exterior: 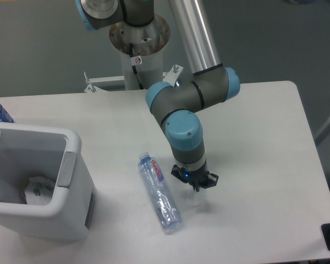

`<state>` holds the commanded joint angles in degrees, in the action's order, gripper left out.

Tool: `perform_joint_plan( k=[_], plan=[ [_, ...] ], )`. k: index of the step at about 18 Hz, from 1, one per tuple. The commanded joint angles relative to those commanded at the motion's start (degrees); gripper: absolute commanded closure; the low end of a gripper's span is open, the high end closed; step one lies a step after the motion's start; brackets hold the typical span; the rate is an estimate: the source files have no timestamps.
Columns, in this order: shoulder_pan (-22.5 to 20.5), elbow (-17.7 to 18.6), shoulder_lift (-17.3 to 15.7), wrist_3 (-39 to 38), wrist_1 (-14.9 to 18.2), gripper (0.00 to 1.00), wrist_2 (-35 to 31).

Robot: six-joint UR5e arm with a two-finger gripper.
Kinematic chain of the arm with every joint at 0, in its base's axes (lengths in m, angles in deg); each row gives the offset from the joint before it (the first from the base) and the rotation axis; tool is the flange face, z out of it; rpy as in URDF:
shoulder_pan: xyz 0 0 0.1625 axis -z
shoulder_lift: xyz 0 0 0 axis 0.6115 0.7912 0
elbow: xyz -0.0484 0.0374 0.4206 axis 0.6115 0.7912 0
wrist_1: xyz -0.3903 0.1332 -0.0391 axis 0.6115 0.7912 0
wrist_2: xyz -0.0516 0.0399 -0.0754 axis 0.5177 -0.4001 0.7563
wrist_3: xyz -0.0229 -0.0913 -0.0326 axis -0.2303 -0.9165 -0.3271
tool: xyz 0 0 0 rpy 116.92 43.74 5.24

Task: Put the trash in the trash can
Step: 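Close the gripper on the white paper item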

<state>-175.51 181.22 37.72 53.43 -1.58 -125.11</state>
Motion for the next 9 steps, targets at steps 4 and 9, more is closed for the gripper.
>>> perform_joint_plan(
  k=[4,9],
  plan=[
    [-0.4,-3.5,0.0,-6.5,0.2,0.93,5.5],
    [-0.7,-6.0,-1.1,-12.7,0.2,0.93,11.3]
  ],
)
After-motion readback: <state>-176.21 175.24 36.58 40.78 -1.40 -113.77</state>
